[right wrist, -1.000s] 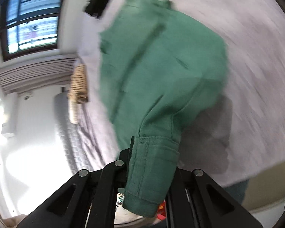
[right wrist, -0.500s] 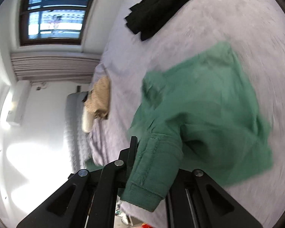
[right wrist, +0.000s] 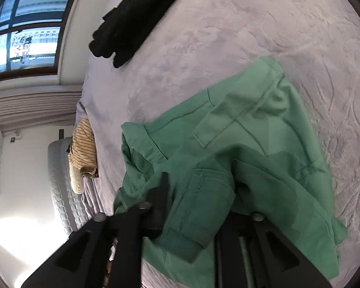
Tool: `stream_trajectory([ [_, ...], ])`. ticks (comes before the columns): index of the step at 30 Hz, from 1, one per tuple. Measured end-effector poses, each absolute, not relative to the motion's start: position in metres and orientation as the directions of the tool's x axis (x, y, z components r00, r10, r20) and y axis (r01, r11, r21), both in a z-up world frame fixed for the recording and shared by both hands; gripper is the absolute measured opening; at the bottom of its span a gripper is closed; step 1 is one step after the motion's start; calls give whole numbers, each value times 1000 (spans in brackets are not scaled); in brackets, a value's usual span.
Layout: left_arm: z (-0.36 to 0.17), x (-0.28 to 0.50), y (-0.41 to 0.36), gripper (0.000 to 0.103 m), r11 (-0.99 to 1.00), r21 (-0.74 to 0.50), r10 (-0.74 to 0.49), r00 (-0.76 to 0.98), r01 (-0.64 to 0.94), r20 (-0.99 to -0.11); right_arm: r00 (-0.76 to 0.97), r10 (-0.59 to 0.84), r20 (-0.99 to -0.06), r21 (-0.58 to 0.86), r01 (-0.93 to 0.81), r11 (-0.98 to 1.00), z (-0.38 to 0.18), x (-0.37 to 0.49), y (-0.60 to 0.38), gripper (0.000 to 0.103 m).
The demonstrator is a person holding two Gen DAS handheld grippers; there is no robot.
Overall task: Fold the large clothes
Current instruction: 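Lift the held hem and fold it over toward the collar, then open both grippers to release the folded hem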
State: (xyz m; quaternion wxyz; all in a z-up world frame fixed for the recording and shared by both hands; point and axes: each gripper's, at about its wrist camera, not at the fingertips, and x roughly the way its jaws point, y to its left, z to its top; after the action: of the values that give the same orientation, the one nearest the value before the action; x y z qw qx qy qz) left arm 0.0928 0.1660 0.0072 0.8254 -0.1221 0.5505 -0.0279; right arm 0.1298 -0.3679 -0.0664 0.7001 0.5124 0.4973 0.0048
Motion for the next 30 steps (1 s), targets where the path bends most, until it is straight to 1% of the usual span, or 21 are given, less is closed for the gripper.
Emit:
stream_trajectory([
  [1,10,93,169,94,971,-223,-174,401,-80,-899,522,496,-694,720,488,493,-59,130,-371,61],
  [2,12,94,171,94,974,-213,-165,401,-78,-901,536,480,-695,718,475,509,-54,129,-373,65],
  [5,8,97,172,94,984,-164,-127,389,-66,-913,511,414,-753,647,461,607,-41,130,-377,65],
  [6,2,97,170,94,988,-145,-112,378,-61,-919,472,369,-800,583,471,662,-41,132,-376,65],
  [9,-24,98,162,94,991,-123,-100,317,-54,-943,386,279,-879,451,488,747,-53,131,-375,65],
  [12,-50,99,155,94,995,-90,-74,279,-45,-957,326,249,-912,389,494,777,-75,128,-372,65],
  [14,-63,104,152,93,996,-85,-71,263,-40,-962,304,237,-923,364,483,796,-85,130,-367,62],
  [15,-69,106,151,80,995,-91,-78,255,-40,-964,294,233,-927,353,475,806,-90,132,-365,45],
  [16,-74,108,150,39,994,-101,-91,241,-32,-966,275,231,-933,338,458,822,-93,134,-360,10],
  [17,-77,110,148,18,995,-94,-86,221,-26,-971,274,226,-935,331,441,834,-90,135,-355,5],
  [18,-78,109,147,7,996,-85,-78,216,-25,-973,298,197,-934,311,411,857,-82,135,-349,5],
  [20,-72,102,151,7,997,-81,-74,263,-17,-962,368,177,-913,304,324,896,-59,136,-337,4],
  [23,-79,96,162,7,998,-58,-48,263,-30,-963,372,133,-919,256,306,917,-58,140,-340,4],
  [24,-84,96,166,7,997,-64,-51,251,-43,-967,336,102,-936,219,330,918,-69,143,-345,4],
  [25,-86,95,169,7,995,-85,-68,250,-58,-966,283,86,-955,192,371,909,-87,144,-352,6],
  [26,-85,94,171,7,993,-91,-71,255,-69,-964,256,102,-961,203,404,892,-99,143,-357,8],
  [28,-77,89,173,7,994,-83,-61,265,-73,-962,291,137,-947,267,475,839,-104,133,-367,9],
  [29,-73,85,173,7,995,-78,-60,265,-61,-962,298,135,-945,273,493,826,-101,129,-368,19],
  [30,-69,82,174,14,996,-75,-60,267,-48,-962,290,138,-947,273,502,820,-96,123,-368,31],
])
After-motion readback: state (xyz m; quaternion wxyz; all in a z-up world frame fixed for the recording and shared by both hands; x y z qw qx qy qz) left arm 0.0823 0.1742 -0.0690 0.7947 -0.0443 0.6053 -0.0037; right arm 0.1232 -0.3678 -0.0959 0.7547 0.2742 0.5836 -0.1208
